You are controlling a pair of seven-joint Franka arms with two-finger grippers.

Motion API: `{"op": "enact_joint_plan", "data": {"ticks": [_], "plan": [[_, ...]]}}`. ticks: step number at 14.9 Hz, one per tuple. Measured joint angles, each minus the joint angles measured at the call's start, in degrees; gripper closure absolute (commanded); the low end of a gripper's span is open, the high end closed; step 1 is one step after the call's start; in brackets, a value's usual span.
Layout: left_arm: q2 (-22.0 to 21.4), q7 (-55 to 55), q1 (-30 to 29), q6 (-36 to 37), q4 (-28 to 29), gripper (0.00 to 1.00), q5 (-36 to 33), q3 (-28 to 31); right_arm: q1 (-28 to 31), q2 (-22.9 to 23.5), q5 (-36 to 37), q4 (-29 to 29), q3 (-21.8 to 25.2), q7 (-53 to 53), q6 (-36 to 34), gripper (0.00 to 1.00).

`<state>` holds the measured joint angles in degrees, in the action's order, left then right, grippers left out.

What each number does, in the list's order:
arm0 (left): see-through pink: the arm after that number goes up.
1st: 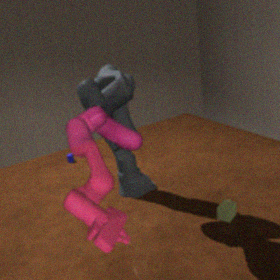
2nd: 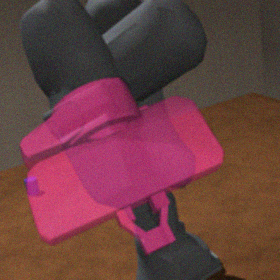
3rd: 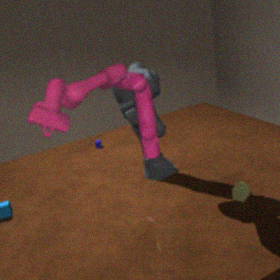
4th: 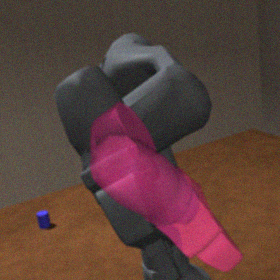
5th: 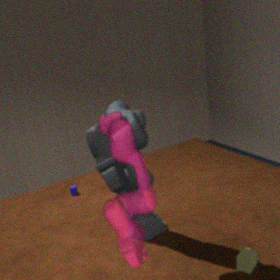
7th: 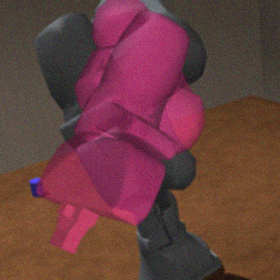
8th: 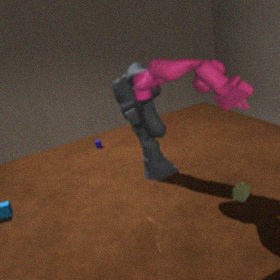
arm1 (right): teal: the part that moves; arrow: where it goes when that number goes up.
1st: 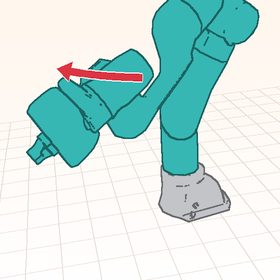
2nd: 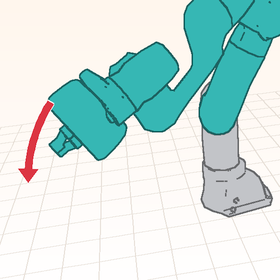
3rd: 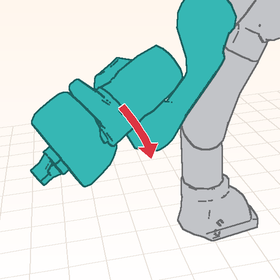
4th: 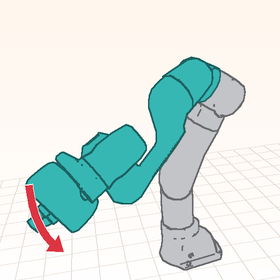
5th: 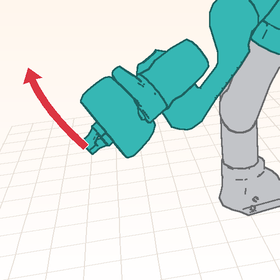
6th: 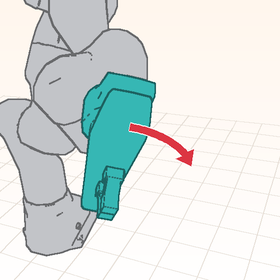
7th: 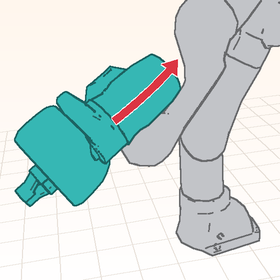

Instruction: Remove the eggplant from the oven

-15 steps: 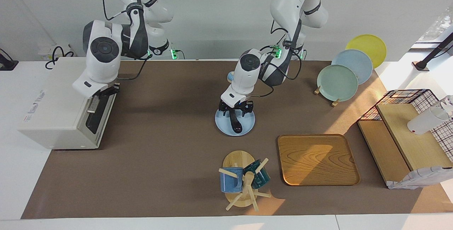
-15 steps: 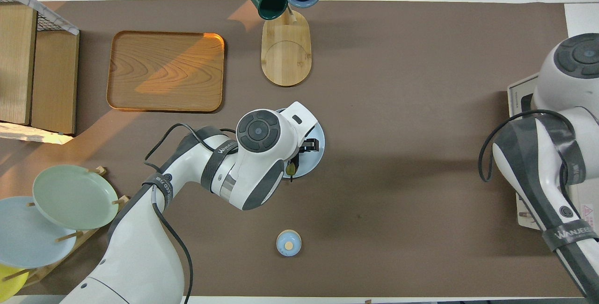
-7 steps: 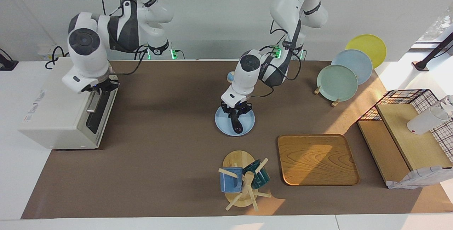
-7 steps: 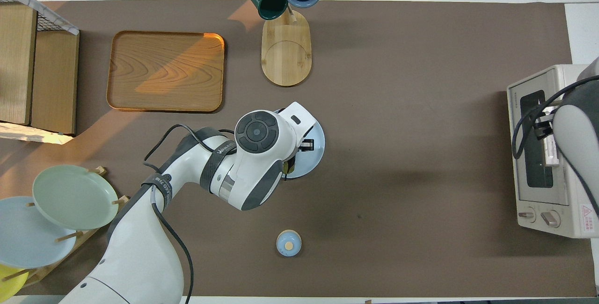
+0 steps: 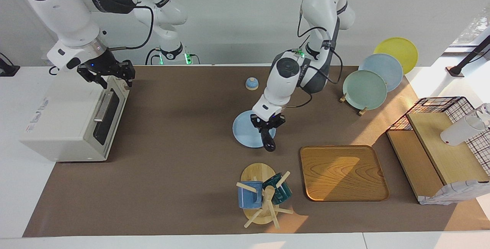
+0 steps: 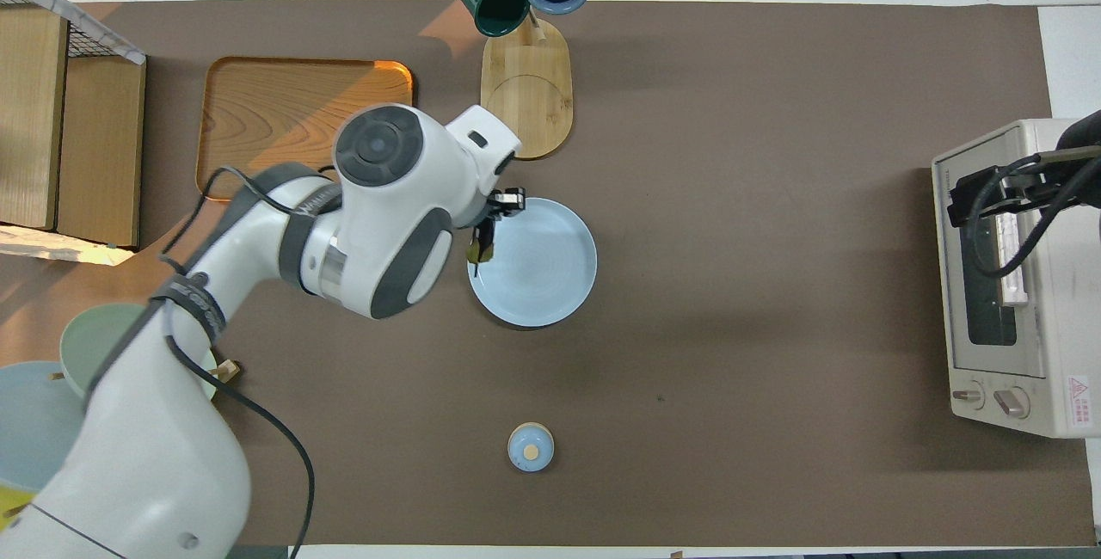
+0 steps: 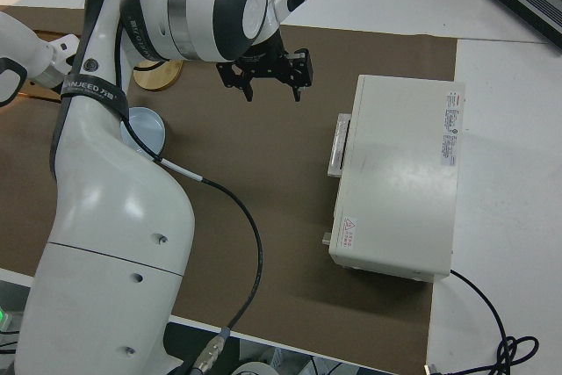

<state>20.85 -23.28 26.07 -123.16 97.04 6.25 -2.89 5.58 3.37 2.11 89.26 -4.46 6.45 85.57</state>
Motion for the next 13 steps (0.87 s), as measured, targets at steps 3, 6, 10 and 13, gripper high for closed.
{"op": "enact_joint_plan", "data": {"ticks": [3, 6, 10, 13], "plan": [[0.2, 9.5, -9.1, 2.9, -2.9, 1.0, 0.0, 0.2, -0.8, 0.4, 0.0, 0.0, 0.5, 0.0, -0.9, 0.0], [1.9, 18.3, -16.4, 3.0, -3.0, 1.0, -0.1, 0.2, -2.8, 0.3, 0.0, 0.0, 2.2, 0.0, -1.5, 0.0], [7.9, 22.2, -20.8, 2.5, -7.2, 1.0, -2.4, 0.2, -2.9, -0.6, 0.0, 0.8, 2.3, 0.0, -1.5, 0.0], [11.7, 22.2, -21.2, -2.0, -9.4, 1.0, -3.0, 0.2, -2.9, -1.6, 0.0, 1.7, 2.3, 0.0, -0.8, 0.0]]}}
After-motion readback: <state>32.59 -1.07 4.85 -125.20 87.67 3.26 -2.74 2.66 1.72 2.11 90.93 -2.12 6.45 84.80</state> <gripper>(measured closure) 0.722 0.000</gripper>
